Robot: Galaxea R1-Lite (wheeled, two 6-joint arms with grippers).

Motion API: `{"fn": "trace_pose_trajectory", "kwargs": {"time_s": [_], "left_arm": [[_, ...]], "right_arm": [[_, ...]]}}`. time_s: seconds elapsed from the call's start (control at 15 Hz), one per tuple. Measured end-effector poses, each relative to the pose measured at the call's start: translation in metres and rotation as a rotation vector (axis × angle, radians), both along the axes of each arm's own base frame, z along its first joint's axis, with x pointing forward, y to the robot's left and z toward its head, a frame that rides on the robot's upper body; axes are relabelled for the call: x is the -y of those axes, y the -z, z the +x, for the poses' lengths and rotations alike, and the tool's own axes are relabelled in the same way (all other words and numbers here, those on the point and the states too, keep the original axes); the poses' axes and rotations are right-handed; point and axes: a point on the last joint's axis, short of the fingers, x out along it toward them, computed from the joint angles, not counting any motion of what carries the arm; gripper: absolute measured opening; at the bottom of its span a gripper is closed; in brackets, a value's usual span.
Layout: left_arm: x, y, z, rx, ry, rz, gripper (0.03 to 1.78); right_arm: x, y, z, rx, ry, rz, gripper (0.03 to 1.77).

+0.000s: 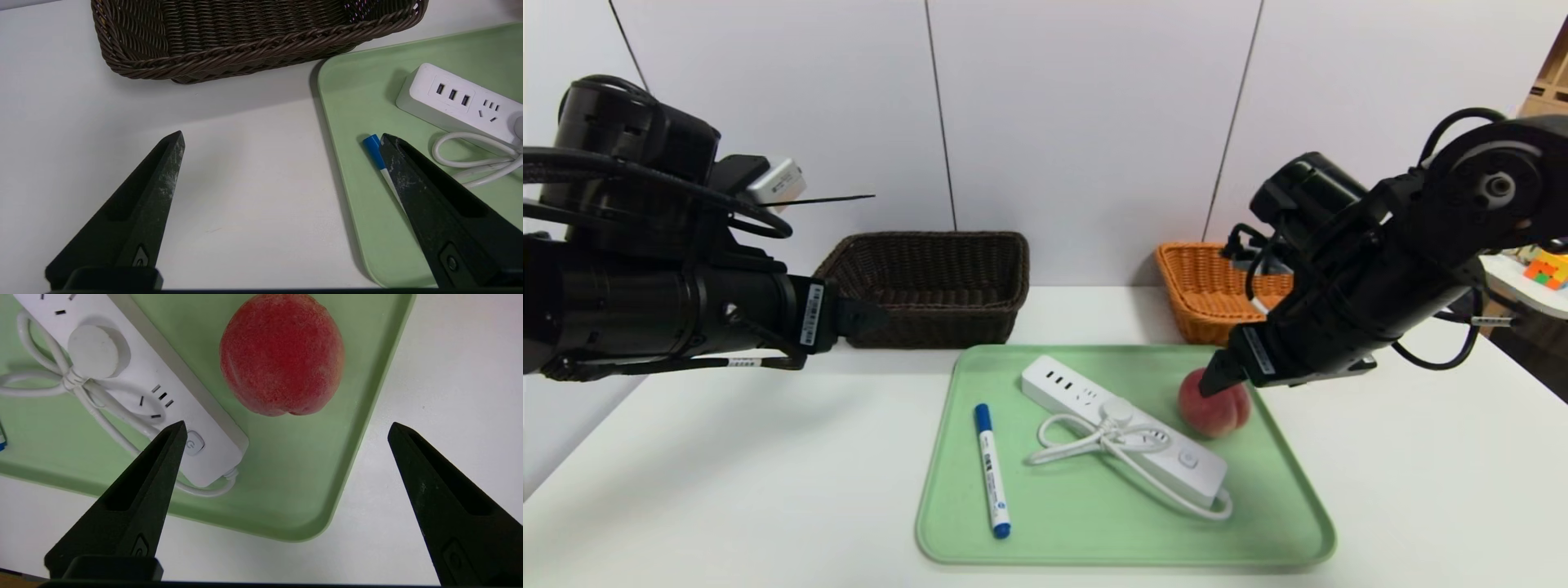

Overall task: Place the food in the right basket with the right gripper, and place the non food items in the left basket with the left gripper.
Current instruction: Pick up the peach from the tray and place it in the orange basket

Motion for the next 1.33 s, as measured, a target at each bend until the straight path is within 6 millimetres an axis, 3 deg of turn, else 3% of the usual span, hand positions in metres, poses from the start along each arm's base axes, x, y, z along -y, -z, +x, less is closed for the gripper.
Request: {"fn": "trace_pose_trajectory", "kwargs": {"time_s": [0.8, 1.33], "left_arm": [[0.002, 0.002, 0.003, -0.006, 0.006, 0.003, 1.69], [0.004, 0.003, 0.007, -0.009, 0.006, 0.005, 1.69]], "right_arm": [[-0.018, 0.036, 0.04, -0.052, 0.012, -0.053, 1.7], [-0.024, 0.061, 0.056, -0.102, 0.012, -0.083, 1.7]]}}
